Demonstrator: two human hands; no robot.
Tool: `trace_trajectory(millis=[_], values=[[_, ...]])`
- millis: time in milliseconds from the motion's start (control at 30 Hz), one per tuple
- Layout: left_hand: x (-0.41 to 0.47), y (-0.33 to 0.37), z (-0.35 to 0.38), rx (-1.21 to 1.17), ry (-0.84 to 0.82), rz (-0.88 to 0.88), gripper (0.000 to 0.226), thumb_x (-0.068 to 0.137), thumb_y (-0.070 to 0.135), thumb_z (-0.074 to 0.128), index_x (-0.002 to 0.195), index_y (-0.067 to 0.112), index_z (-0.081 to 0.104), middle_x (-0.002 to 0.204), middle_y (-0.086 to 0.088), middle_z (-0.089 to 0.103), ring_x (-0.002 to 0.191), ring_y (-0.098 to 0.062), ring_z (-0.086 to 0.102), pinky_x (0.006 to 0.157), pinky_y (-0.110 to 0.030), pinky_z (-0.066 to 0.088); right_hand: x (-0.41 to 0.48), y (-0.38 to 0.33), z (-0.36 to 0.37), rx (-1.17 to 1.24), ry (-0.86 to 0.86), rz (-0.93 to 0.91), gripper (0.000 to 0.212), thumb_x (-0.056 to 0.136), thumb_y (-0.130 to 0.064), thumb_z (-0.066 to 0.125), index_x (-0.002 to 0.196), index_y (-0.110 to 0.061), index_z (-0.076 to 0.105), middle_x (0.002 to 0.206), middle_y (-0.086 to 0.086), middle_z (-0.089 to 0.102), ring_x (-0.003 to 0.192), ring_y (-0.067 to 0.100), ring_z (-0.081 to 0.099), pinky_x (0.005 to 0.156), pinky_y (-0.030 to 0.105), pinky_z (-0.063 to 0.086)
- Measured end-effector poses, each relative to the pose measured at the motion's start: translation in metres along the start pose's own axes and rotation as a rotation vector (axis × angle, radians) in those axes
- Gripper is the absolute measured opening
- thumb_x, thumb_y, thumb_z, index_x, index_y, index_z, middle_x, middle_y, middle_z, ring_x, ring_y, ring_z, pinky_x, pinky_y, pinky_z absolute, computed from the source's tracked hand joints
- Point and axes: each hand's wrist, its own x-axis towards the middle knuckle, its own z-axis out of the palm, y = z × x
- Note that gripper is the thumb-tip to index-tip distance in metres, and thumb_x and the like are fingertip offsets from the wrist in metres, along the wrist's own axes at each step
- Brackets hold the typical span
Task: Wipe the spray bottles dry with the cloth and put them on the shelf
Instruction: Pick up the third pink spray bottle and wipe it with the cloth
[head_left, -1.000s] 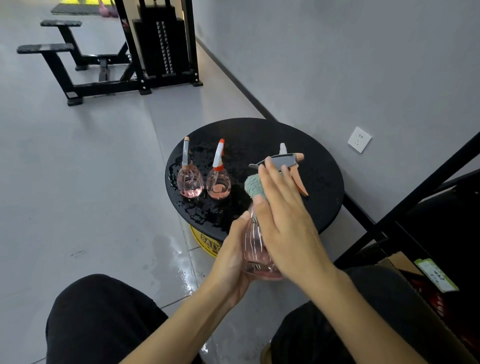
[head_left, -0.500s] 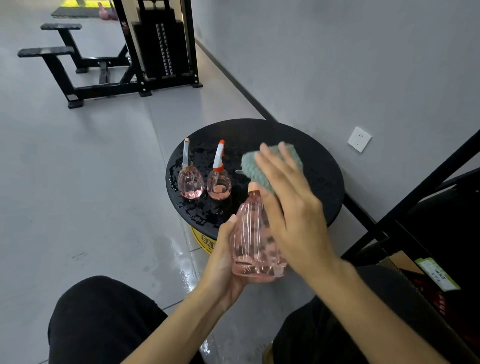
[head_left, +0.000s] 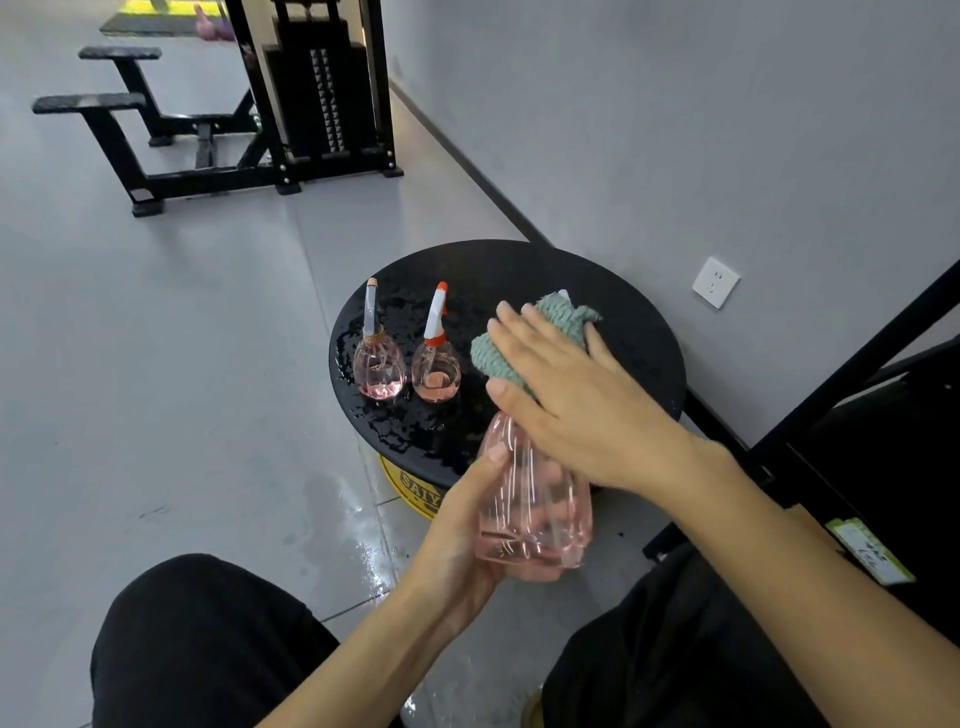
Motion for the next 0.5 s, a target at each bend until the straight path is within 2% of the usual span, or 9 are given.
trace_trajectory(millis=[33,100,200,333,400,500], values=[[0.0,-0.001,0.001,0.001,0.001,-0.007,0.038,0.078,0.055,0.05,0.101,0.035,0.074,0.108,-0.003,0.073,0.085,-0.024,0.072,0.067,-0.042,0.053,0.006,0.004,-0.002,-0.036,0.018,0.024,0.063,0.099,-0.052,0.013,0.155,-0.025,0.001,0.162,-0.011,-0.01,0.146,0.004,-0.016,0.12,0.046,-0.009],[0.0,-0.002,0.004,0.017,-0.001,-0.019,0.036,0.075,0.055,0.05,0.092,0.037,0.076,0.101,-0.002,0.074,0.079,-0.021,0.071,0.061,-0.038,0.055,0.015,0.012,-0.007,-0.079,0.04,0.07,0.064,0.099,-0.053,0.012,0.155,-0.023,0.002,0.162,-0.008,-0.009,0.147,0.007,-0.015,0.119,0.049,-0.01],[-0.001,-0.001,0.003,0.014,-0.011,-0.005,0.039,0.077,0.056,0.048,0.095,0.036,0.076,0.101,-0.004,0.075,0.077,-0.021,0.071,0.062,-0.038,0.056,0.01,0.01,-0.005,-0.065,0.011,0.053,0.067,0.097,-0.055,0.011,0.155,-0.023,-0.001,0.162,-0.009,-0.012,0.146,0.005,-0.018,0.119,0.048,-0.012],[-0.002,0.004,-0.001,-0.011,0.007,0.01,0.051,0.077,0.057,0.055,0.116,0.028,0.067,0.101,-0.01,0.073,0.072,-0.025,0.071,0.054,-0.034,0.055,-0.017,-0.002,0.002,0.087,-0.055,-0.042,0.067,0.094,-0.058,0.01,0.154,-0.03,-0.003,0.158,-0.019,-0.015,0.143,-0.005,-0.02,0.119,0.042,-0.014],[-0.003,0.004,-0.002,0.014,-0.007,0.014,0.047,0.076,0.057,0.055,0.113,0.03,0.067,0.098,-0.006,0.074,0.074,-0.024,0.072,0.055,-0.034,0.055,-0.02,-0.001,0.003,0.1,-0.051,-0.048,0.066,0.094,-0.059,0.009,0.153,-0.032,-0.002,0.158,-0.022,-0.014,0.142,-0.008,-0.019,0.119,0.041,-0.015],[-0.003,0.001,0.0,0.043,-0.029,-0.011,0.038,0.076,0.058,0.053,0.098,0.035,0.075,0.102,-0.004,0.074,0.073,-0.023,0.071,0.053,-0.033,0.056,-0.007,0.009,0.001,0.032,0.008,0.011,0.07,0.091,-0.061,0.004,0.154,-0.031,-0.002,0.159,-0.019,-0.012,0.144,-0.003,-0.018,0.119,0.045,-0.013]])
